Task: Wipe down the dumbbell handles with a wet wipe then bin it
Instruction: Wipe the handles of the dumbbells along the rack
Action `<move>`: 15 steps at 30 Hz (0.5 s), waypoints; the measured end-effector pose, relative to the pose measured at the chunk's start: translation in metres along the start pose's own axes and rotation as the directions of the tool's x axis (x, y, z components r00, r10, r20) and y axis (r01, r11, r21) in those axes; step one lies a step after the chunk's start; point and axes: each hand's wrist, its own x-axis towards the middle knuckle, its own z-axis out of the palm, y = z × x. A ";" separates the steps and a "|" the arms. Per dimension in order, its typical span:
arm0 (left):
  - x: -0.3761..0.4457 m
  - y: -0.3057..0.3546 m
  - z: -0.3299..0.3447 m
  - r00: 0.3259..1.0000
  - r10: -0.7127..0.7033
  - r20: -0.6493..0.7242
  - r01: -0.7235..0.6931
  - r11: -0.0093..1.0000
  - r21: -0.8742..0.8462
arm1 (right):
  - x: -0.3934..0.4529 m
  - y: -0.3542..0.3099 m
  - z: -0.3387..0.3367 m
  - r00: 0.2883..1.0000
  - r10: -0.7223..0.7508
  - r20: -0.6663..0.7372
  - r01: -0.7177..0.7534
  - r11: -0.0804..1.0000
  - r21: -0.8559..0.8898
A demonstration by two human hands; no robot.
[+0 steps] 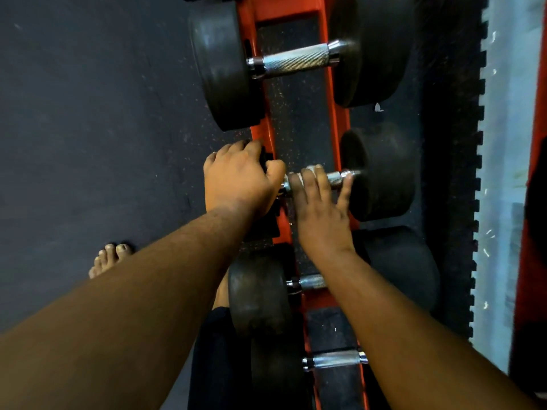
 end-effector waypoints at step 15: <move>0.002 -0.002 0.001 1.000 0.001 -0.007 -0.001 1.000 -0.006 | -0.002 0.007 -0.003 0.999 0.034 0.019 -0.034 0.999 -0.008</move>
